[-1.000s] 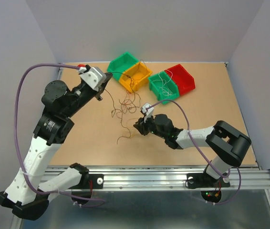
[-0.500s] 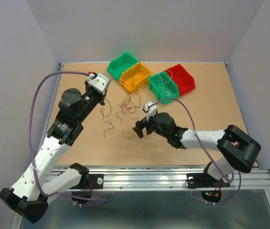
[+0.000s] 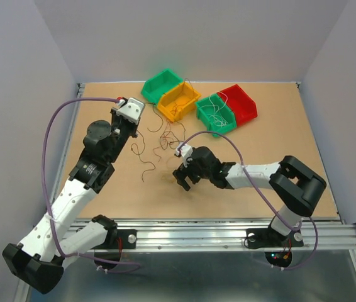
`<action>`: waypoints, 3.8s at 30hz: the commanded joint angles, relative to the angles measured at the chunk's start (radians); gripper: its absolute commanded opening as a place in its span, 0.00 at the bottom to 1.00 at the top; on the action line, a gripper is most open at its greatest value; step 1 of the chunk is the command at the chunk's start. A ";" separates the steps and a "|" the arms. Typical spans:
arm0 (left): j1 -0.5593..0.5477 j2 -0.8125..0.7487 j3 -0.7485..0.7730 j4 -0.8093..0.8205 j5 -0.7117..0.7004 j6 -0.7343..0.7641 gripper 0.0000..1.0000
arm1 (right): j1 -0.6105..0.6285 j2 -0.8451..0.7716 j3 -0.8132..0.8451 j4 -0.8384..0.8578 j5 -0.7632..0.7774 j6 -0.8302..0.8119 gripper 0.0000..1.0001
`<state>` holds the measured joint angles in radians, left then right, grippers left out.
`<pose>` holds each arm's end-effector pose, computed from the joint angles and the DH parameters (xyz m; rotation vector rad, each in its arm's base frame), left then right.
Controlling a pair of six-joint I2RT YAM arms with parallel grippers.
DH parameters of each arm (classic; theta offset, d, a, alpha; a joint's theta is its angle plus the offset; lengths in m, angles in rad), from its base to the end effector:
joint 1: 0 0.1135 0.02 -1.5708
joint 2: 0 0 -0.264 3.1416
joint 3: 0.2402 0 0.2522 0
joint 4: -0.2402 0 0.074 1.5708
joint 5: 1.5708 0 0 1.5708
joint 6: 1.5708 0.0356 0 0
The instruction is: Untangle the cables
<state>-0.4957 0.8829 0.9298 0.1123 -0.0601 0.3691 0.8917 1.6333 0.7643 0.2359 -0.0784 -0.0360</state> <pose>0.1791 -0.0944 0.4062 0.5462 1.3023 -0.0624 0.2043 0.2575 0.1639 -1.0507 2.0002 0.5553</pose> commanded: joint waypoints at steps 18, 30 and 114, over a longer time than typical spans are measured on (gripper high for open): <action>0.016 0.001 -0.008 0.084 -0.020 0.007 0.00 | 0.018 0.138 0.182 -0.089 -0.029 -0.064 0.60; 0.023 0.001 -0.011 0.084 -0.015 0.007 0.00 | 0.027 0.217 0.254 -0.093 -0.038 -0.050 0.51; 0.045 0.014 -0.177 0.260 0.095 -0.056 0.00 | -0.849 0.272 0.752 -0.170 -0.173 0.294 0.55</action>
<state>-0.4561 0.9234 0.7521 0.3325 0.0158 0.3191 0.0181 2.0579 1.5803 0.0231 -0.3046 0.2859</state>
